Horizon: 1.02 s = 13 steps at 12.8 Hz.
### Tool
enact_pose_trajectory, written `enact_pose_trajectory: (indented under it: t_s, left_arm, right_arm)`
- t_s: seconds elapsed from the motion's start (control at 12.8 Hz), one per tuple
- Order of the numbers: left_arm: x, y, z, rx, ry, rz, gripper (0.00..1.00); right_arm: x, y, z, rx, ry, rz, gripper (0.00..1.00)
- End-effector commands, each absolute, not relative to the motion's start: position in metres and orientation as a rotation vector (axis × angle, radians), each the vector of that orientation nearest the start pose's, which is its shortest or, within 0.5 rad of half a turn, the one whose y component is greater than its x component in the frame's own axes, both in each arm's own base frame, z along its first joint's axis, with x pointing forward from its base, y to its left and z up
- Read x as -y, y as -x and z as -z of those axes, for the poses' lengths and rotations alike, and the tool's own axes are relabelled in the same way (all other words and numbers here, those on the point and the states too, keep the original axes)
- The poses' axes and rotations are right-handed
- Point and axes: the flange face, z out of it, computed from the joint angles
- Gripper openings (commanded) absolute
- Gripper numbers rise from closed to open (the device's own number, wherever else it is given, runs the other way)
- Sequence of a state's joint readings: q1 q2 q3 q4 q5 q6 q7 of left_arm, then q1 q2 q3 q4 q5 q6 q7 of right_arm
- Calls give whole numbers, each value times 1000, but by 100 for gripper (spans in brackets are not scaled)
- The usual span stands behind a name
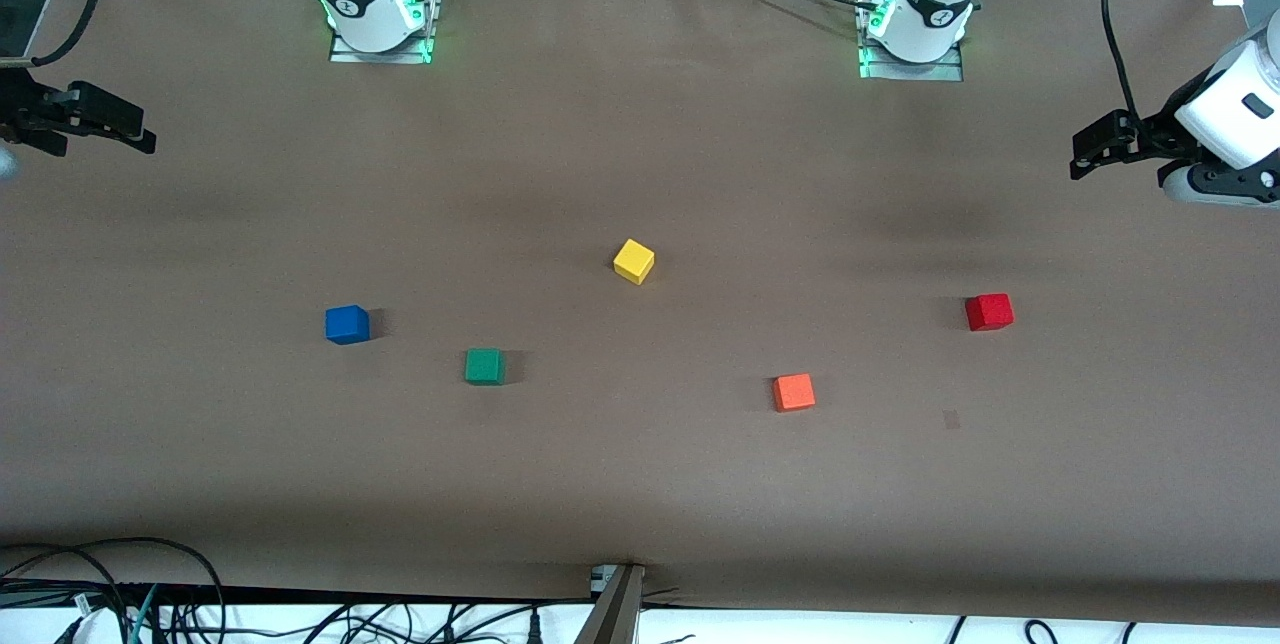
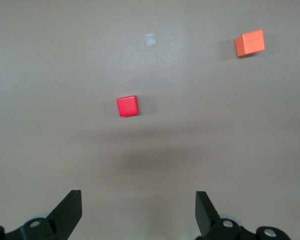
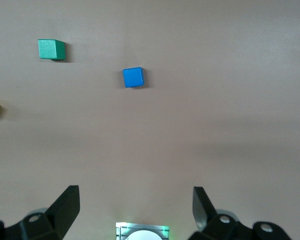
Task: Pass red block to right arm, stack on blue
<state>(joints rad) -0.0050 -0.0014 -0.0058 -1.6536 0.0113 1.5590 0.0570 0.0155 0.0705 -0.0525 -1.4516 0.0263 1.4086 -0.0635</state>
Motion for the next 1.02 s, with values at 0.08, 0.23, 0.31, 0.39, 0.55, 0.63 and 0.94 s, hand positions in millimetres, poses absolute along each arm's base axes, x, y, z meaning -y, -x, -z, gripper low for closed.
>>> enact_pose_trajectory:
  t_s: [0.08, 0.23, 0.31, 0.39, 0.55, 0.63, 0.94]
  left_arm:
    - [4, -549, -584, -125, 3140, -171, 100]
    - [4, -548, -579, -120, 3135, -214, 100]
    - [4, -548, -576, -118, 3131, -226, 100]
    - [4, -548, -568, -120, 3123, -252, 100]
    - [5, -558, -545, -119, 3121, -253, 100]
    - [2, -565, -533, -113, 3117, -248, 100]
    - [-30, -585, -453, -38, 3126, -210, 100]
  right_arm:
    - [17, -558, -627, 68, 3108, -162, 100]
    - [16, -558, -627, 73, 3109, -162, 100]
    - [17, -558, -627, 70, 3109, -162, 100]
    - [17, -559, -628, 73, 3109, -160, 100]
    - [16, -559, -626, 75, 3107, -167, 100]
    - [15, -561, -623, 78, 3105, -174, 100]
    - [11, -561, -622, 68, 3111, -180, 100]
